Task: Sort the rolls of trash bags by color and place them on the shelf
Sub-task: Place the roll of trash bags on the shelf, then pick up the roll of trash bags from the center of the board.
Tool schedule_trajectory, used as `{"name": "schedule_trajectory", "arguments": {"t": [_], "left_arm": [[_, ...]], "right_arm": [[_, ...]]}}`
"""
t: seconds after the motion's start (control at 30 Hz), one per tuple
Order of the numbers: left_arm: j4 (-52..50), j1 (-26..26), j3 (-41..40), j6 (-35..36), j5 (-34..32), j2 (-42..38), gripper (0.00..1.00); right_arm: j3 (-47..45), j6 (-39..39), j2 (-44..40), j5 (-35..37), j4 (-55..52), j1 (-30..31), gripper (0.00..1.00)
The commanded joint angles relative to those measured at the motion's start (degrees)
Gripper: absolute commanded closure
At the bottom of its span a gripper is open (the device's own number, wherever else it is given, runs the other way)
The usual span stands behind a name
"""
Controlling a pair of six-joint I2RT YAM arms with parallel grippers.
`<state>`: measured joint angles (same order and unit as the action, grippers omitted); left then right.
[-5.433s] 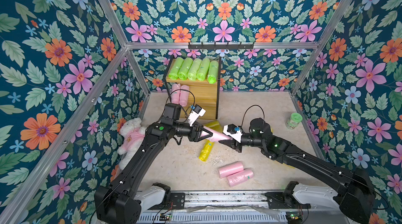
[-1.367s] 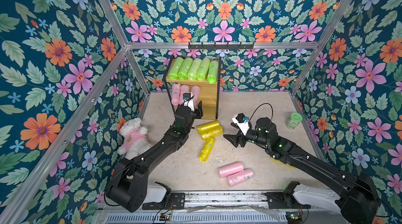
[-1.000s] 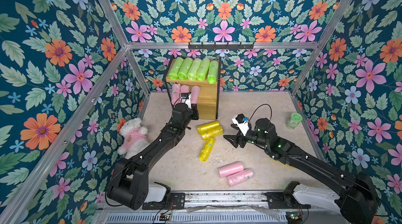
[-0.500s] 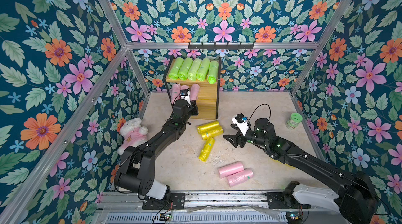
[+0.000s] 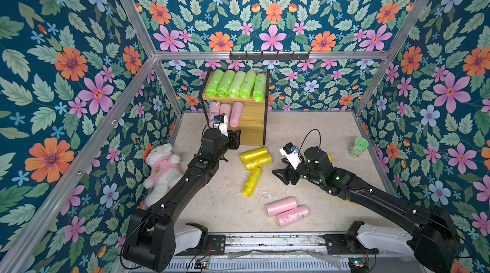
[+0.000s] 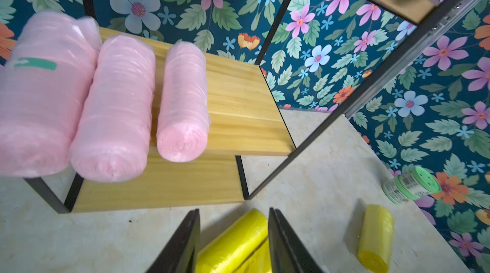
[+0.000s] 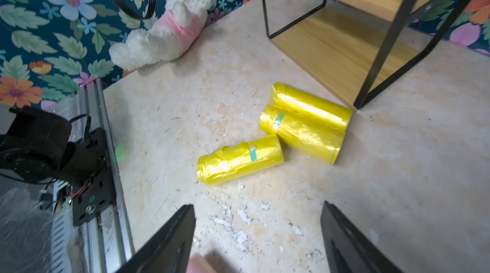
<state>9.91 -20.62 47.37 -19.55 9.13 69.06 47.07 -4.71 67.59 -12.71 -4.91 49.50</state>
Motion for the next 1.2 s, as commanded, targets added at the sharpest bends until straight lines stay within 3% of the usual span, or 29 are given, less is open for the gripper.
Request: {"name": "schedule_trajectory", "arguments": {"t": [0.0, 0.2, 0.4, 0.77, 1.0, 1.17], "left_arm": [[-9.09, 0.26, -0.39, -0.16, 3.63, -2.73, 0.49], [-15.22, 3.41, -0.58, -1.28, 6.62, -6.8, 0.47], [-18.71, 7.1, 0.53, -0.74, 7.54, -8.57, 0.46], [-18.65, 8.23, 0.18, -0.39, 9.37, -8.89, 0.45], [-18.46, 8.32, -0.3, -0.36, 9.43, -9.55, 0.45], [-18.57, 8.32, -0.17, -0.15, 9.34, -9.73, 0.45]], "right_arm": [[2.45, -7.24, 2.19, 6.24, -10.51, 5.27, 0.21], [4.38, -16.93, 8.63, 6.11, -17.67, 12.17, 0.22], [5.1, -19.75, 14.06, 6.02, -21.48, 16.67, 0.22], [6.02, -21.17, 20.7, 5.14, -20.02, 16.99, 0.23], [7.76, -21.56, 24.19, 10.47, -20.99, 16.88, 0.3], [9.72, -19.37, 25.66, 13.72, -21.47, 13.45, 0.36]]}}
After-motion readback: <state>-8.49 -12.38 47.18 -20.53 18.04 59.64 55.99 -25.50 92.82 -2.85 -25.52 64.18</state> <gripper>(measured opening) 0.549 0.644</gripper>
